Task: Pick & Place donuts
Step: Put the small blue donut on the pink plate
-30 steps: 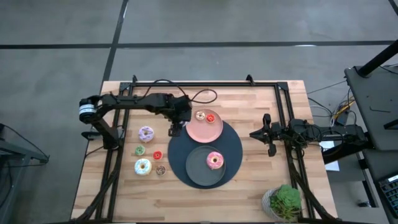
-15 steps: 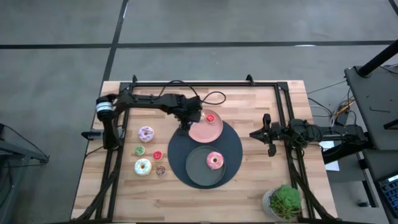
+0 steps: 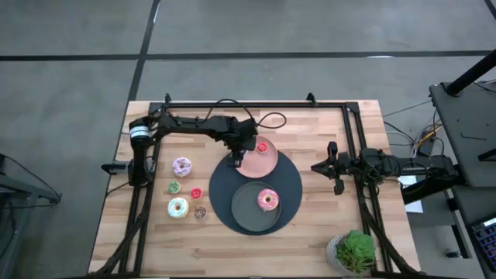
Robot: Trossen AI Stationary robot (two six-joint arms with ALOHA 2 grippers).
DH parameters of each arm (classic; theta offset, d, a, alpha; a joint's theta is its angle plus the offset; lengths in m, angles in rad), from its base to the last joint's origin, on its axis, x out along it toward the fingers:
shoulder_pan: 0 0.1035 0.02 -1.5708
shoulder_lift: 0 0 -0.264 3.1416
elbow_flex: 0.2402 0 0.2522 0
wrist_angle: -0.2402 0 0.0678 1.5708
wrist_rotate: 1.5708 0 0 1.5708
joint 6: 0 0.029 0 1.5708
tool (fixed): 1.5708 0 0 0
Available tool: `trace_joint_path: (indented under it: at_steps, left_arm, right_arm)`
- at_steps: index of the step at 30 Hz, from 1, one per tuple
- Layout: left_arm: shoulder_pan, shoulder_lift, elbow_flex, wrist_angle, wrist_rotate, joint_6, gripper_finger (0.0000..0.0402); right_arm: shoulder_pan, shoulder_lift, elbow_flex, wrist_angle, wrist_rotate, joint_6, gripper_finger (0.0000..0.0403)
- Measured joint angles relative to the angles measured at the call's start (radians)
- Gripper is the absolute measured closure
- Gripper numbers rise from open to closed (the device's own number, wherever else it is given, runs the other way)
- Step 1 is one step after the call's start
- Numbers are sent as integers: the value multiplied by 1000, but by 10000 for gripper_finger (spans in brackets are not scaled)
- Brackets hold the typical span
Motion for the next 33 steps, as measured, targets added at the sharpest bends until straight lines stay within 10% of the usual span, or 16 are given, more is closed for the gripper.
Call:
trace_joint_path:
  at_steps: [33]
  left_arm:
    - [13, 36, -6, 7, 2, -7, 190]
  right_arm:
    - [0, 0, 0, 0, 0, 0, 374]
